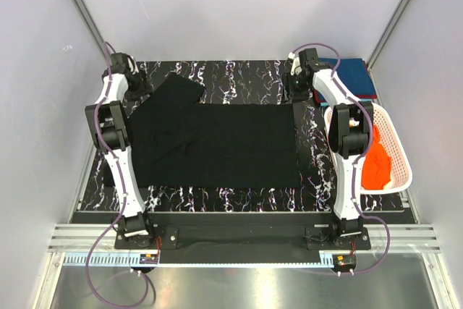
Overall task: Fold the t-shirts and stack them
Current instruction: Fold the tshirt
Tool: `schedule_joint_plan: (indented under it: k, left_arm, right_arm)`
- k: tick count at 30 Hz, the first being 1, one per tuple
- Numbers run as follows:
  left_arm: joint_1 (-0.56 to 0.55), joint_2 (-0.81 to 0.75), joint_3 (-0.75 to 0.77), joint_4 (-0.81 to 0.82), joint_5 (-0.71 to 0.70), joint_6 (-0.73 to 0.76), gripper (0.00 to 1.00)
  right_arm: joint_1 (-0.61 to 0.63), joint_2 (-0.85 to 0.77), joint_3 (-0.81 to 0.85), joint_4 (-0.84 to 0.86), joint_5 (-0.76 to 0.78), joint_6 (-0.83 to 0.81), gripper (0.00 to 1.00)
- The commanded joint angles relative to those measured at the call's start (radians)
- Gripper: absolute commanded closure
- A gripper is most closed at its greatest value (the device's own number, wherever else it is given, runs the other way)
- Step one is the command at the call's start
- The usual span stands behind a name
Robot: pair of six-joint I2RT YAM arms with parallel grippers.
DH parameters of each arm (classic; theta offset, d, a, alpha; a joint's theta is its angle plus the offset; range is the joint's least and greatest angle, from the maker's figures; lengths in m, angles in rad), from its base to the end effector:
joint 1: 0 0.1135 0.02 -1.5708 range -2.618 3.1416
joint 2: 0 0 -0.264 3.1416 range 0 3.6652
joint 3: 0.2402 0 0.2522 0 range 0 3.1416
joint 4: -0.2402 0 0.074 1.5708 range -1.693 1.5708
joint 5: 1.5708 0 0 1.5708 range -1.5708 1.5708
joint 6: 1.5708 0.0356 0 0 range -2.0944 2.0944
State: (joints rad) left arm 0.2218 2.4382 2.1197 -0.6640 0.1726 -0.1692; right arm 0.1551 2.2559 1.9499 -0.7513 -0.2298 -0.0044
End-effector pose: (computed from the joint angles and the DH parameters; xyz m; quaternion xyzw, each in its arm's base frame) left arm 0.5216 0.1114 0.1738 -0.1607 0.9402 -0.0749 0.2909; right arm 0.4849 0.0840 0.2067 -0.1056 0.9555 0.1296 0.2432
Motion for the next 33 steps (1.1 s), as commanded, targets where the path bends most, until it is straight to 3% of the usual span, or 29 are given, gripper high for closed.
schedule_joint_plan:
  k: [1, 8, 15, 20, 33]
  left_arm:
    - [0.01, 0.018, 0.043, 0.004, 0.067, 0.023, 0.38]
    - [0.025, 0.024, 0.049, 0.004, 0.084, 0.043, 0.41]
    - [0.037, 0.03, 0.071, 0.004, 0.111, 0.042, 0.38]
    - [0.053, 0.054, 0.08, 0.004, 0.206, -0.004, 0.38]
    - [0.054, 0.045, 0.056, 0.004, 0.206, -0.001, 0.43]
  right_arm:
    - [-0.026, 0.053, 0.121, -0.032, -0.036, -0.069, 0.45]
    - [-0.052, 0.174, 0.288, -0.126, -0.101, -0.118, 0.46]
    - [-0.055, 0.312, 0.486, -0.259, -0.103, -0.147, 0.46]
    - [-0.06, 0.315, 0.465, -0.269, -0.065, -0.181, 0.46]
    - [-0.068, 0.332, 0.458, -0.296, -0.144, -0.24, 0.49]
